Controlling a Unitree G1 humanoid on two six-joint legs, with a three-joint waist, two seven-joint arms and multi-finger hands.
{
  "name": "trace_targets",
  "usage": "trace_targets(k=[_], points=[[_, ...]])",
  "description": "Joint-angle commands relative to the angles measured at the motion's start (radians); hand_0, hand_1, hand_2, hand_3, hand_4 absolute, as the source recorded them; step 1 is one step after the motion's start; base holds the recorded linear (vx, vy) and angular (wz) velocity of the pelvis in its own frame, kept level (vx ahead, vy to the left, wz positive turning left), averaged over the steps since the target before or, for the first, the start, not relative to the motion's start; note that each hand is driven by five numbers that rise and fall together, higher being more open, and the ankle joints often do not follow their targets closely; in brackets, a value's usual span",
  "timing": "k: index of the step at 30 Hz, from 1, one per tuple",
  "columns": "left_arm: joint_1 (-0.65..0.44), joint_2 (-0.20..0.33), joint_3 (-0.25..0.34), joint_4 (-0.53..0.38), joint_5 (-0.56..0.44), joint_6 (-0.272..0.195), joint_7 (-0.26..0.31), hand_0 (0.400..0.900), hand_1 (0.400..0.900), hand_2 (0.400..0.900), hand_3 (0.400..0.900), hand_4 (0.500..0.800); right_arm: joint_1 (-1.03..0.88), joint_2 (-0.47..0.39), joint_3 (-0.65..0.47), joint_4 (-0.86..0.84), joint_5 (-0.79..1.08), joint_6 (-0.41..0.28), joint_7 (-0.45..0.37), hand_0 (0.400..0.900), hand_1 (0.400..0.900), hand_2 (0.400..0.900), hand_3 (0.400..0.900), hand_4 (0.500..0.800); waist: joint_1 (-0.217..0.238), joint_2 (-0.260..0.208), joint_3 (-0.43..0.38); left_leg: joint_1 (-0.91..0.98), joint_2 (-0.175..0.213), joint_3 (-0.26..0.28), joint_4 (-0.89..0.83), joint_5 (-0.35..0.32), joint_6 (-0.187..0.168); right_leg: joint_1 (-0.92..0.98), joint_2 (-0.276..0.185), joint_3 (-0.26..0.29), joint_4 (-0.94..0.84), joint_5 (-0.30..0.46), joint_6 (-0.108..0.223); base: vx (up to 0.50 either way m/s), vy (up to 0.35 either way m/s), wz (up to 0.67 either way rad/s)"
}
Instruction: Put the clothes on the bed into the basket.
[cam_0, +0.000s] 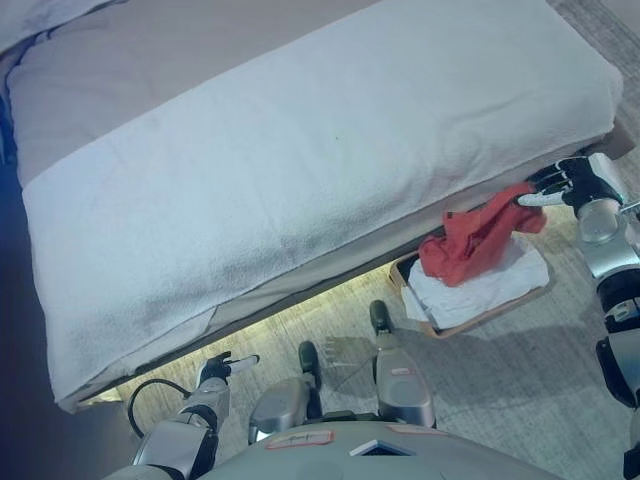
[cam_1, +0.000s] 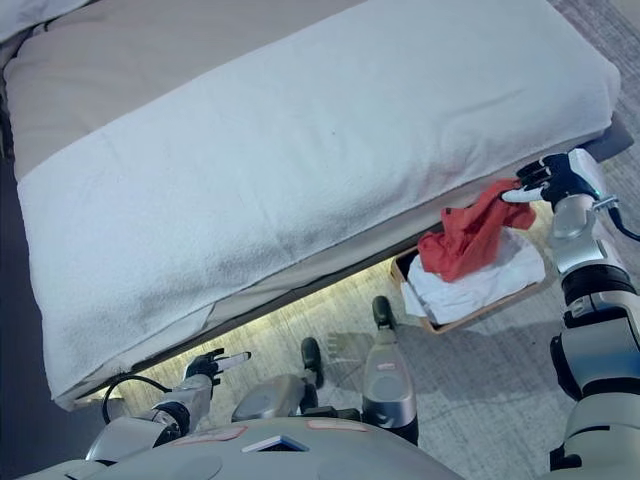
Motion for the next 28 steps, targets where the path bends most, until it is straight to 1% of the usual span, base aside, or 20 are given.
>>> trace_targets(k=[1, 4, 8, 12, 15, 17, 18, 20, 23, 24, 25, 27, 28], points=[[0.0, 0.076, -0.026, 0.046, 0.037, -0.003, 0.023, 0.9, 0.9, 0.9, 0.9, 0.8, -0.071, -0.037, 0.053, -0.062, 0.007, -0.06, -0.012, 0.9, 0.9, 0.9, 0.9, 0.8, 0.019, -0.049, -0.026, -0.031, 0.026, -0.02, 0.05, -0.036, -0.033, -0.012, -0.064, 0.014, 0.13, -0.079, 0.067, 0.0, 0.0, 0.0], [0.0, 0.079, -0.022, 0.046, 0.04, -0.003, 0.025, 0.9, 0.9, 0.9, 0.9, 0.8, -0.076, -0.036, 0.062, -0.071, 0.013, -0.06, -0.003, 0.9, 0.9, 0.9, 0.9, 0.8, 0.023, -0.054, -0.028, -0.031, 0.027, -0.019, 0.051, -0.036, -0.034, -0.009, -0.065, 0.013, 0.127, -0.077, 0.068, 0.0, 0.0, 0.0], [-0.004, 0.083, -0.023, 0.046, 0.038, -0.003, 0.024, 0.9, 0.9, 0.9, 0.9, 0.8, -0.085, -0.025, 0.075, -0.029, 0.011, -0.053, 0.006, 0.9, 0.9, 0.9, 0.9, 0.8, 0.028, -0.06, -0.03, -0.032, 0.029, -0.024, 0.05, -0.034, -0.034, -0.005, -0.065, 0.006, 0.122, -0.077, 0.066, 0.0, 0.0, 0.0], [-0.005, 0.088, -0.019, 0.053, 0.039, -0.001, 0.025, 0.9, 0.9, 0.9, 0.9, 0.8, -0.078, -0.007, 0.065, 0.035, 0.005, -0.043, 0.001, 0.9, 0.9, 0.9, 0.9, 0.8, 0.031, -0.064, -0.037, -0.032, 0.03, -0.028, 0.05, -0.035, -0.035, 0.001, -0.065, 0.006, 0.113, -0.074, 0.065, 0.0, 0.0, 0.0], [-0.005, 0.09, -0.012, 0.057, 0.034, 0.001, 0.026, 0.9, 0.9, 0.9, 0.9, 0.8, -0.058, 0.016, 0.032, 0.101, 0.017, -0.037, -0.015, 0.9, 0.9, 0.9, 0.9, 0.8, 0.033, -0.064, -0.044, -0.033, 0.031, -0.029, 0.051, -0.035, -0.035, 0.006, -0.063, 0.004, 0.106, -0.072, 0.064, 0.0, 0.0, 0.0], [-0.007, 0.094, -0.007, 0.06, 0.035, 0.0, 0.029, 0.9, 0.9, 0.9, 0.9, 0.8, -0.021, 0.049, -0.019, 0.153, 0.049, -0.036, -0.027, 0.9, 0.9, 0.9, 0.9, 0.8, 0.034, -0.063, -0.048, -0.032, 0.031, -0.031, 0.052, -0.035, -0.034, 0.013, -0.064, 0.0, 0.103, -0.073, 0.063, 0.01, -0.011, 0.05], [-0.009, 0.094, 0.0, 0.062, 0.034, 0.0, 0.031, 0.9, 0.9, 0.9, 0.9, 0.8, 0.015, 0.078, -0.063, 0.18, 0.085, -0.036, -0.034, 0.9, 0.9, 0.9, 0.9, 0.8, 0.035, -0.063, -0.052, -0.031, 0.03, -0.034, 0.051, -0.037, -0.034, 0.017, -0.064, -0.001, 0.101, -0.074, 0.063, 0.02, -0.014, 0.07], [-0.012, 0.101, 0.009, 0.066, 0.041, 0.003, 0.032, 0.9, 0.9, 0.9, 0.9, 0.8, 0.076, 0.132, -0.11, 0.249, 0.111, -0.03, -0.028, 0.9, 0.9, 0.9, 0.9, 0.8, 0.038, -0.062, -0.062, -0.028, 0.032, -0.039, 0.05, -0.038, -0.032, 0.024, -0.064, -0.007, 0.1, -0.077, 0.062, 0.03, -0.019, 0.11], [-0.019, 0.11, 0.012, 0.073, 0.059, 0.013, 0.028, 0.9, 0.9, 0.9, 0.9, 0.8, 0.133, 0.197, -0.148, 0.35, 0.088, -0.009, -0.051, 0.9, 0.9, 0.9, 0.9, 0.8, 0.044, -0.059, -0.078, -0.021, 0.034, -0.05, 0.048, -0.04, -0.03, 0.038, -0.066, -0.023, 0.096, -0.084, 0.06, 0.03, -0.022, 0.14], [-0.019, 0.111, 0.012, 0.072, 0.059, 0.013, 0.028, 0.9, 0.9, 0.9, 0.9, 0.8, 0.134, 0.198, -0.148, 0.35, 0.088, -0.009, -0.051, 0.9, 0.9, 0.9, 0.9, 0.8, 0.044, -0.06, -0.078, -0.021, 0.034, -0.05, 0.048, -0.04, -0.03, 0.039, -0.066, -0.023, 0.096, -0.084, 0.06, 0.05, -0.027, 0.15], [-0.022, 0.114, 0.013, 0.071, 0.064, 0.016, 0.031, 0.9, 0.9, 0.9, 0.9, 0.8, 0.161, 0.231, -0.166, 0.379, 0.085, -0.001, -0.063, 0.9, 0.9, 0.9, 0.9, 0.8, 0.05, -0.059, -0.087, -0.016, 0.034, -0.058, 0.049, -0.044, -0.029, 0.051, -0.066, -0.03, 0.092, -0.087, 0.059, 0.03, -0.025, 0.12], [-0.023, 0.116, 0.013, 0.068, 0.069, 0.016, 0.035, 0.9, 0.9, 0.9, 0.9, 0.8, 0.175, 0.246, -0.171, 0.387, 0.08, 0.002, -0.067, 0.9, 0.9, 0.9, 0.9, 0.8, 0.052, -0.059, -0.089, -0.014, 0.034, -0.061, 0.048, -0.045, -0.029, 0.057, -0.066, -0.034, 0.089, -0.087, 0.059, 0.03, -0.021, 0.09], [-0.024, 0.117, 0.011, 0.061, 0.074, 0.017, 0.036, 0.9, 0.9, 0.9, 0.9, 0.8, 0.2, 0.268, -0.182, 0.395, 0.083, 0.005, -0.063, 0.9, 0.9, 0.9, 0.9, 0.8, 0.054, -0.06, -0.096, -0.01, 0.033, -0.064, 0.049, -0.047, -0.028, 0.066, -0.066, -0.038, 0.082, -0.087, 0.058, 0.02, -0.012, 0.04]])
